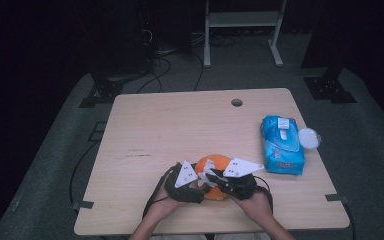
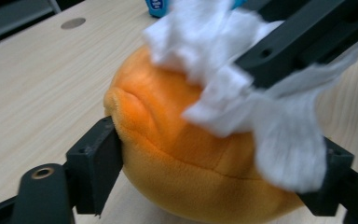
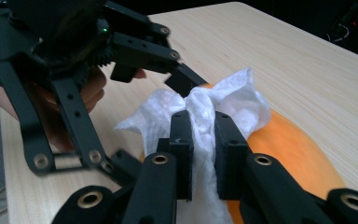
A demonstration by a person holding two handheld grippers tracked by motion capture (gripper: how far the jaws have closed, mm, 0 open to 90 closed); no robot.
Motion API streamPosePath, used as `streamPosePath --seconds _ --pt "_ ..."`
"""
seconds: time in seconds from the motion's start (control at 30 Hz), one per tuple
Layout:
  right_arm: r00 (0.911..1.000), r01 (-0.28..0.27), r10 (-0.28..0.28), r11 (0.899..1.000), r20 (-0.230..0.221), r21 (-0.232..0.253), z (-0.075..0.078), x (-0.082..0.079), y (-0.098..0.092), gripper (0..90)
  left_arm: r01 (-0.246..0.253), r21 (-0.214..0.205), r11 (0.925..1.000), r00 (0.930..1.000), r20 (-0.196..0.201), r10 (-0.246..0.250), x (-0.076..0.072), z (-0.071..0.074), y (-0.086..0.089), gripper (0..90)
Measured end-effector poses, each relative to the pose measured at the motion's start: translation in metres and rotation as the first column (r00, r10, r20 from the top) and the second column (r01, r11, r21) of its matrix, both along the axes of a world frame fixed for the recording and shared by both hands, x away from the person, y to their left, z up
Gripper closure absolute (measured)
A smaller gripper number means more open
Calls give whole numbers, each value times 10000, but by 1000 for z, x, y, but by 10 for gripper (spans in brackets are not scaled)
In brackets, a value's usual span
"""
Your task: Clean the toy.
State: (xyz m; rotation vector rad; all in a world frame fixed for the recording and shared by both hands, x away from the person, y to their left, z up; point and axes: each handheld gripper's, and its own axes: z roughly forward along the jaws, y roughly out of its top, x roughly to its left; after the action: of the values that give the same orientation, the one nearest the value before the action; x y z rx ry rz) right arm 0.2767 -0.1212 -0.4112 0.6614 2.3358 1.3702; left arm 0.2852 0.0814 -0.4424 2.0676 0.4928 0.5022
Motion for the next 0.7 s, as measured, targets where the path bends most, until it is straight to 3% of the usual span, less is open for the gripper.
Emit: streamPosePath --seconds 0.07,0.1,0.2,0.27,0.3,0.37,0.4,0.43,0.5,0.53,0.6,0.7 --pt "9999 124 -123 9998 -77 134 2 3 -3 789 100 38 9999 9998 150 -101 -1 0 1 232" --pt "9980 625 -624 9974 -41 369 4 9 -14 788 148 37 9999 9998 163 -149 -2 -1 1 233" --pt "9942 1074 -1073 9934 -40 405 4 14 -27 789 254 -93 9996 9996 100 -253 -3 0 1 229" --pt "9924 1214 -1203 9913 -251 510 0 16 -36 789 114 -605 9981 9994 -327 -134 0 3 1 175" --pt "9923 1220 -1207 9912 -273 519 -3 14 -37 790 -191 -897 9958 9962 -866 113 3 5 1 131" --pt "9949 971 -951 9933 -346 621 -4 8 -35 790 -403 -1139 9927 9904 -1361 246 6 4 -1 104" --pt "9968 719 -692 9947 -390 739 -3 5 -32 789 -413 -994 9942 9914 -1278 285 6 3 -3 106" --pt "9996 250 -241 9983 -171 523 -1 -2 -20 788 -286 -857 9959 9940 -1073 193 4 2 -4 152" --pt "9999 47 -42 9989 -96 463 0 -4 -14 788 -205 -588 9981 9965 -818 157 1 2 -5 175" --pt "10000 21 -23 9998 91 216 1 -4 -11 788 -196 -440 9988 9976 -678 165 0 2 -5 211" --pt "9999 104 -106 9996 66 275 2 -2 -13 788 -131 -352 9993 9985 -539 112 -1 2 -3 223" --pt "9976 694 -694 9968 -8 400 -1 8 -29 788 -81 -426 9991 9983 -585 56 0 0 1 236"
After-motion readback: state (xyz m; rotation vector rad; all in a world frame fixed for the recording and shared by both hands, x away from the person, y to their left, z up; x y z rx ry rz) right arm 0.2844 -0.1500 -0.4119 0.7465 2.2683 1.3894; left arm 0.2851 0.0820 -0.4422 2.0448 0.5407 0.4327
